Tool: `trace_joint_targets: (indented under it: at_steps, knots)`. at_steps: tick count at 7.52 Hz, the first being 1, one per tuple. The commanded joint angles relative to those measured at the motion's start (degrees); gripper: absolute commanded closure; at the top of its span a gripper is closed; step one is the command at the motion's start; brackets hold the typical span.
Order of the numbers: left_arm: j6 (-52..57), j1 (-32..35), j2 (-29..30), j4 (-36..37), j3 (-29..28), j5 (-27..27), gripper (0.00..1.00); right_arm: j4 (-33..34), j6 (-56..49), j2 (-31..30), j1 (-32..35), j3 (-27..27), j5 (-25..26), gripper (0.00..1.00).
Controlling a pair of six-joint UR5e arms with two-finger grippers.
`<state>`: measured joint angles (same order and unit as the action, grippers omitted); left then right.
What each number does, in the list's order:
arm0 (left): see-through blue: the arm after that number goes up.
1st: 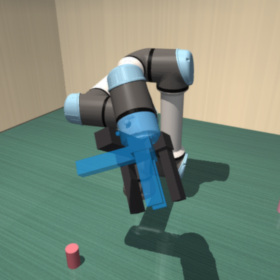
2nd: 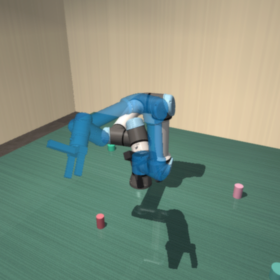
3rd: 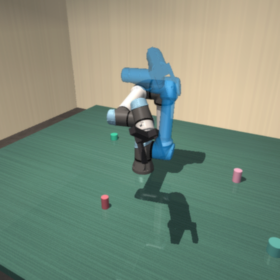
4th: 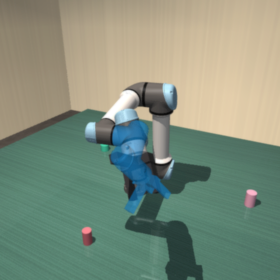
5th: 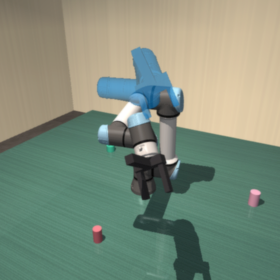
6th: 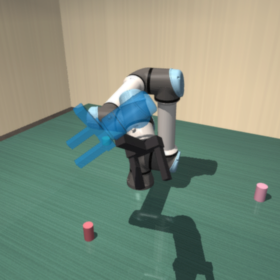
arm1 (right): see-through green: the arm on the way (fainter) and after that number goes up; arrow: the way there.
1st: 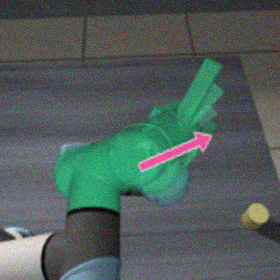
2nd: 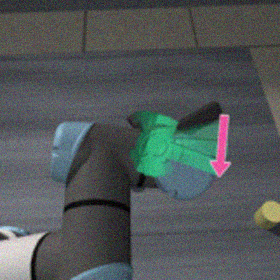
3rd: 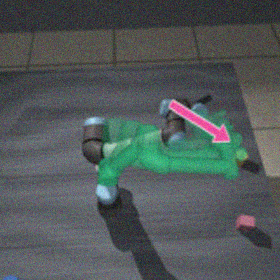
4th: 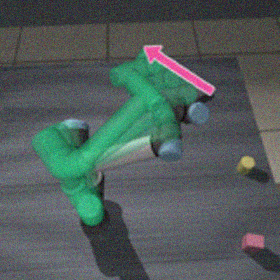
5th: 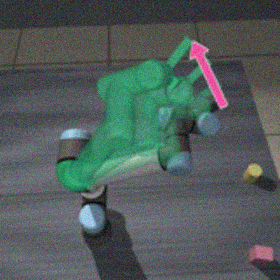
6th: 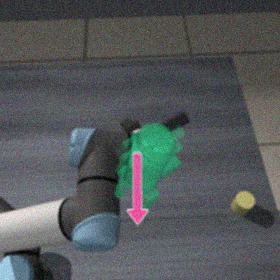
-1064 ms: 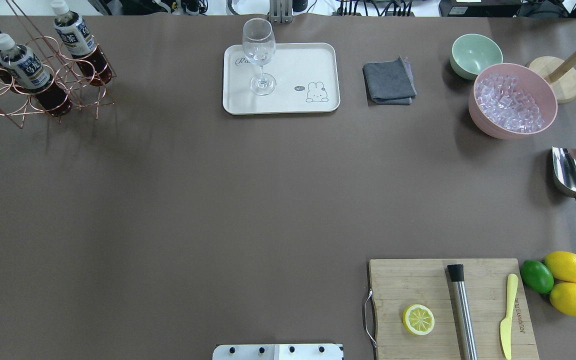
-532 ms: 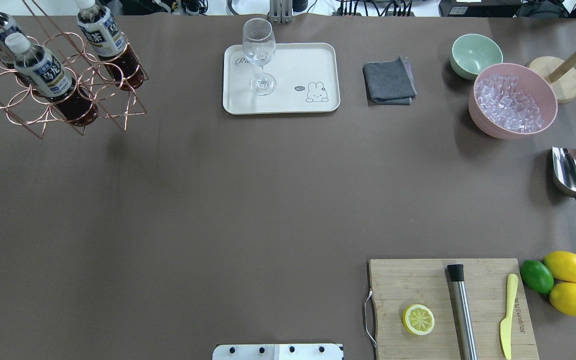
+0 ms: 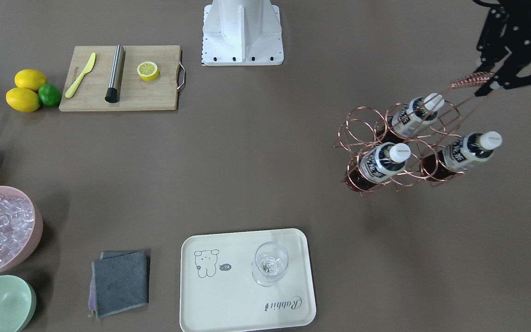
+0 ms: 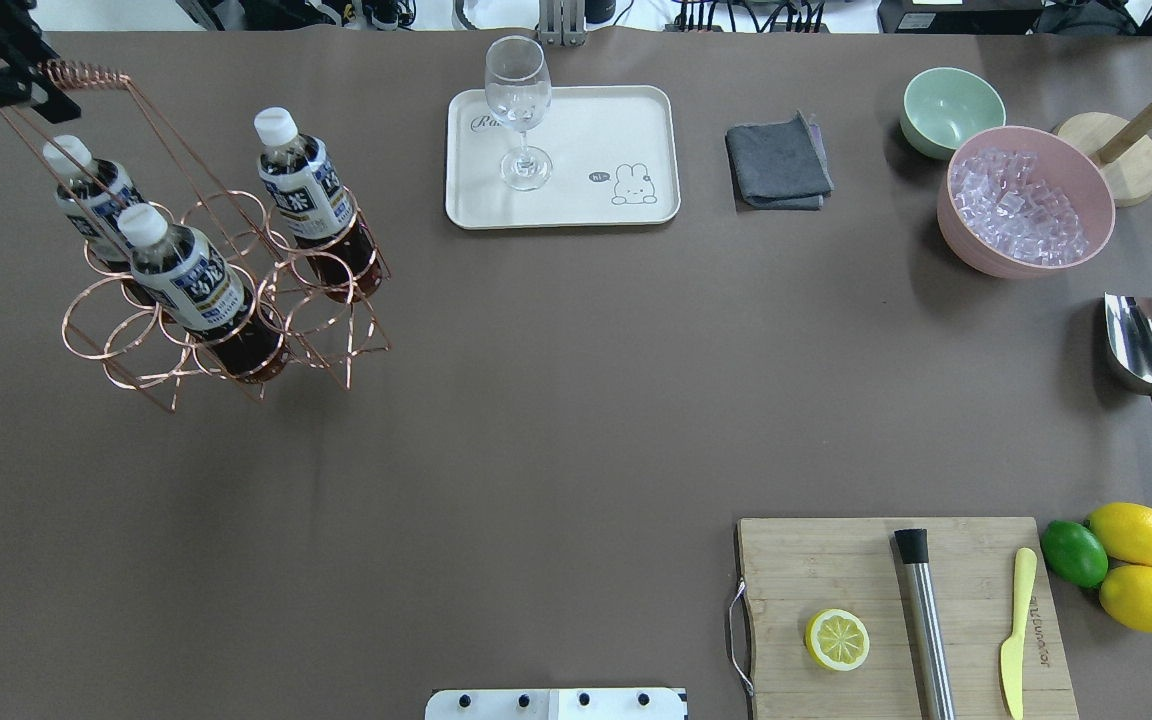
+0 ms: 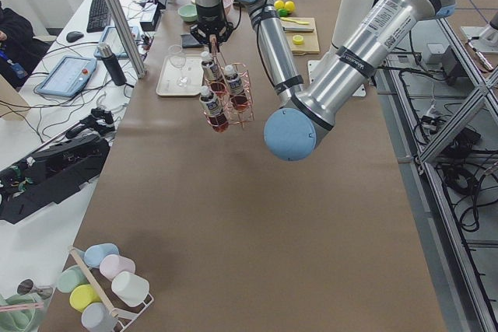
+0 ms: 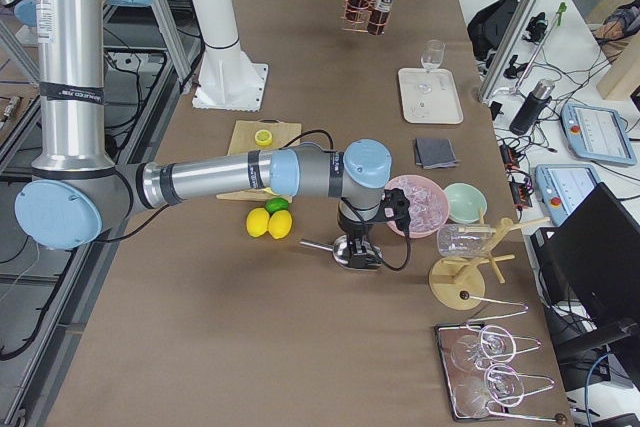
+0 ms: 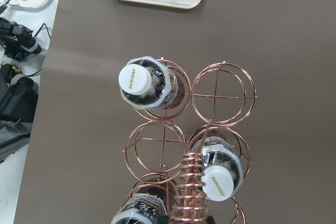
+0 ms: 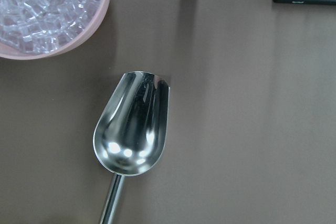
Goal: Take tea from basket to plate
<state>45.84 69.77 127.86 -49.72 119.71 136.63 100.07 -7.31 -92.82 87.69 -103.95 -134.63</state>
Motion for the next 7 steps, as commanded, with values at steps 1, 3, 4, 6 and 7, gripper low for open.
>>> trace_joint_targets:
  at_steps: [1, 3, 4, 6, 7]
  knots:
    - [-4.0, -7.4, 0.4, -0.4, 1.8, -0.1, 1.0, -5.9, 5.3, 1.3, -6.6, -1.5, -1.9, 0.0]
    - [-11.1, -11.6, 2.5, -1.6, 1.7, -0.1, 1.0, -6.3, 21.5, 6.7, -11.9, -2.6, -2.1, 0.0]
    - [-16.1, -14.0, 3.4, -3.7, 1.7, -0.4, 1.0, -6.3, 21.5, 6.7, -12.1, -2.7, -2.2, 0.0]
    - [-22.2, -18.4, 3.7, -8.3, 0.8, -1.3, 1.0, -5.4, 25.0, 7.3, -13.2, -3.7, -9.5, 0.0]
    - [-25.9, -21.0, 6.0, -9.2, 0.0, -4.2, 1.0, -5.2, 29.8, 10.8, -15.2, -3.7, -9.7, 0.0]
